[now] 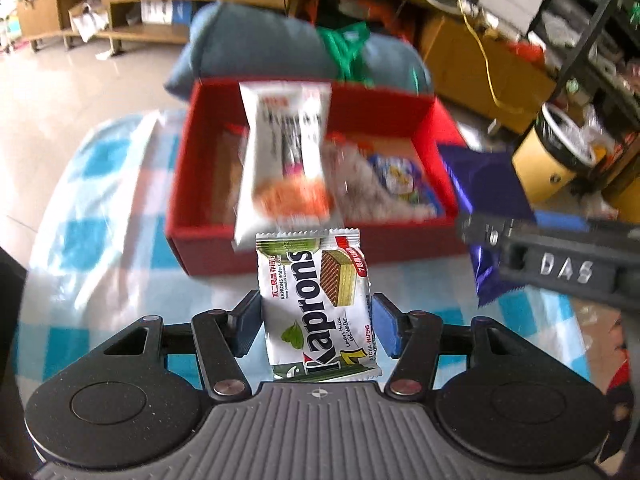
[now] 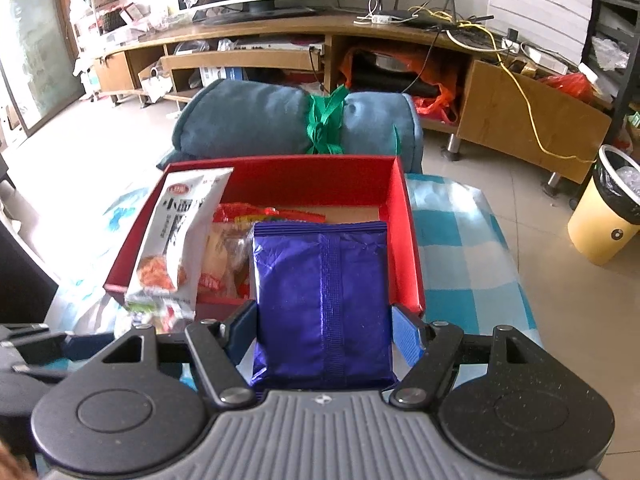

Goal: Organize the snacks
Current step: 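Carry the Kaprons wafer and purple bar over the red box with both tools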

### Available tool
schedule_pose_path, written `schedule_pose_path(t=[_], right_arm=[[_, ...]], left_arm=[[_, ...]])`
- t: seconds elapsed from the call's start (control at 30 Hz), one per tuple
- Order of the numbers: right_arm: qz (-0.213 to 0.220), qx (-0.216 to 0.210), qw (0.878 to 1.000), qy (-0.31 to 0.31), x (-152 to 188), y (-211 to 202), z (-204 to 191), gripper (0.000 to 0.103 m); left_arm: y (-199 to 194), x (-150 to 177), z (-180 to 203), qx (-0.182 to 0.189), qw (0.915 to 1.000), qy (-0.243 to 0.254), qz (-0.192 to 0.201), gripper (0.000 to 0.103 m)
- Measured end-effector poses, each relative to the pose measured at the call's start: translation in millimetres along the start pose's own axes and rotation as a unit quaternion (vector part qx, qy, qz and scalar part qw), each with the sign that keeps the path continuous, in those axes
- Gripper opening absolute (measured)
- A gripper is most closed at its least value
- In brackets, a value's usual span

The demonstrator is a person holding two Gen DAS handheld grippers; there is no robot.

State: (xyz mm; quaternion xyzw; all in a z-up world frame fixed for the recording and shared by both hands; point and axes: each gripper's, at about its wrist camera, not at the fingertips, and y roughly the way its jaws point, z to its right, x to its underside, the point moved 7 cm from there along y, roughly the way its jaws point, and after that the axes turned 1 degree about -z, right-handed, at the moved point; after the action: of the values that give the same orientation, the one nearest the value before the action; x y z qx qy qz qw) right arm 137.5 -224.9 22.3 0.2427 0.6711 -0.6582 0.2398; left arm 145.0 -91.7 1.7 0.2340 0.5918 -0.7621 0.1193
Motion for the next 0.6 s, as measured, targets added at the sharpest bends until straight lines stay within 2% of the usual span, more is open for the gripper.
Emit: schedule_pose_path(t=[0.17,0.3,0.6], right_arm=[[0.016,-0.009,1.0,-0.001,-18,1,-8,0.065],[0.025,-0.013,1.0,-0.003,-36,10,-13,0.065],[0.001,-0.01,1.0,0.018,-55,53,2,0.065]], left_arm=[[-4,-28,-8,-0.01,0.9994,-0.019,0.029,0.065],[1,-58,-11,-0.034,0.998,-0.01,0.051,0.065],[35,-83,-13,-0.046,0.9976,-0.01,0.05,0.065]])
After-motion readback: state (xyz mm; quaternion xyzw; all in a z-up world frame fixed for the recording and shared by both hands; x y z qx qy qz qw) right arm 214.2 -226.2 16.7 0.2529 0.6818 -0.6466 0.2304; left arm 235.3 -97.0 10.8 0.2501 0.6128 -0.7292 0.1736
